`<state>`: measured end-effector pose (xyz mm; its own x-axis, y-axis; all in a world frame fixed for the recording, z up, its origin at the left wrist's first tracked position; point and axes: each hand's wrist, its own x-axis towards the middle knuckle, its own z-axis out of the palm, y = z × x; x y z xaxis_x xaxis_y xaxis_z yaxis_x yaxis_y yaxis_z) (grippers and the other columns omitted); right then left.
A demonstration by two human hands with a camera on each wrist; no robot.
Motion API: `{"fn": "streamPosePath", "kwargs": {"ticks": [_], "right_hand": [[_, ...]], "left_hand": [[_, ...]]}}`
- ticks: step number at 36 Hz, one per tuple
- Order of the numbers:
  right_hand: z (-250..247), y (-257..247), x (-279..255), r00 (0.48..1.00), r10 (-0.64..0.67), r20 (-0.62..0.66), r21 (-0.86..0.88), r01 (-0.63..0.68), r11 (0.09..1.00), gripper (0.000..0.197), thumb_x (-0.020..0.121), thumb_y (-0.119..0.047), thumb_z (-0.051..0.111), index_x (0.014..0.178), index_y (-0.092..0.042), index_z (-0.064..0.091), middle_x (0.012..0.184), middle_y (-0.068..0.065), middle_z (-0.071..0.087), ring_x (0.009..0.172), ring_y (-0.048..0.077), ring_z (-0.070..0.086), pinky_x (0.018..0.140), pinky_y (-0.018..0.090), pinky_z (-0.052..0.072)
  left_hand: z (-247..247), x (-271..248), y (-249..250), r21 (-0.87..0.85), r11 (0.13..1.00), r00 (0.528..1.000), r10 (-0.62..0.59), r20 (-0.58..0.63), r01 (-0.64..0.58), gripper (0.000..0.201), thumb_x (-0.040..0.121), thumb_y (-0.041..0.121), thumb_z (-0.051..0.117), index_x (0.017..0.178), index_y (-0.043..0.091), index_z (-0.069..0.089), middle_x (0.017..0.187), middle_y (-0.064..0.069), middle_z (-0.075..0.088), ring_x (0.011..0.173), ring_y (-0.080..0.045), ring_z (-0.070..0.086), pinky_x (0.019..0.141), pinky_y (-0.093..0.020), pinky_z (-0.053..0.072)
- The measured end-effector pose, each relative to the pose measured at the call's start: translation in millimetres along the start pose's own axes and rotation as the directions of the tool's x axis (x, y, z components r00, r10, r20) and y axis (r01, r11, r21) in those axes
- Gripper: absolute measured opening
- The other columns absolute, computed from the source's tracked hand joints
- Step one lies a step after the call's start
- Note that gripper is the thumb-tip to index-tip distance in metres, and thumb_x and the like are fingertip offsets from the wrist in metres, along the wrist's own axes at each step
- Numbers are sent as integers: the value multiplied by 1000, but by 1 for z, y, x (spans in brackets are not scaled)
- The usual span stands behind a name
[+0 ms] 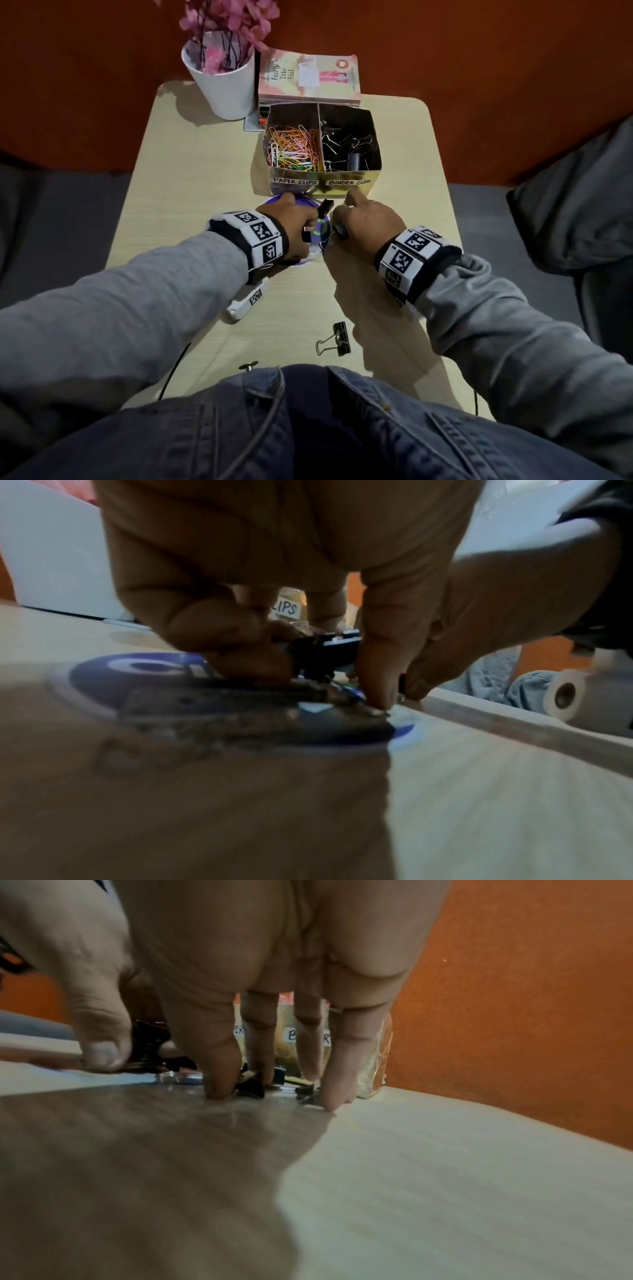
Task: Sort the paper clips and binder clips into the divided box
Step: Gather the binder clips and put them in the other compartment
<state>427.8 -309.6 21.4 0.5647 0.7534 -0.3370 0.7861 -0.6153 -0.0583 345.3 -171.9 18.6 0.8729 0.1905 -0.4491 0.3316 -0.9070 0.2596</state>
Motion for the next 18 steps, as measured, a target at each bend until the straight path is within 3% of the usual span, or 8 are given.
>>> {"fn": "streamPosePath", "kwargs": {"ticks": [3, 7, 10, 15, 18], "right_hand": [[2, 3, -4, 1000, -6, -2, -34, 6, 999, 26, 93, -21, 50, 115, -11, 56, 119, 12, 47, 98, 35, 60, 67, 33, 38], [5, 0, -11, 999, -3, -33, -63, 1, 998, 29, 95, -20, 45, 121, -8, 51, 114, 14, 54, 102, 34, 59, 67, 32, 36], [4, -4, -16, 999, 2, -48, -49, -5, 999, 31, 97, -19, 42, 124, -6, 48, 115, 15, 54, 103, 34, 58, 68, 32, 33], [7, -7, -28, 999, -21, -27, -60, 19, 998, 37, 92, -22, 53, 126, -8, 46, 117, 14, 53, 106, 34, 56, 68, 33, 33], [8, -7, -31, 999, -15, -34, -53, 13, 999, 38, 92, -22, 55, 126, -9, 45, 117, 14, 50, 106, 34, 55, 67, 32, 33]], "left_hand": [[5, -2, 4, 41, 999, 999, 25, -30, -24, 24, 79, 27, 67, 87, 31, 45, 98, -1, 37, 87, -27, 50, 69, -30, 38], [12, -5, 8, 43, 997, 995, 63, -79, -59, 25, 79, 19, 70, 97, 24, 53, 106, -2, 31, 82, -26, 50, 65, -31, 40], [12, -5, 10, 36, 997, 992, 75, -100, -72, 23, 79, 18, 70, 94, 23, 54, 115, -4, 34, 86, -29, 55, 66, -32, 43], [8, -2, 12, 61, 996, 997, 65, -45, -62, 19, 82, 22, 66, 95, 25, 54, 103, -3, 38, 90, -28, 54, 69, -30, 42], [6, -3, 14, 79, 995, 997, 59, -39, -56, 20, 84, 22, 63, 91, 25, 45, 101, -4, 40, 86, -26, 51, 68, -31, 41]]}}
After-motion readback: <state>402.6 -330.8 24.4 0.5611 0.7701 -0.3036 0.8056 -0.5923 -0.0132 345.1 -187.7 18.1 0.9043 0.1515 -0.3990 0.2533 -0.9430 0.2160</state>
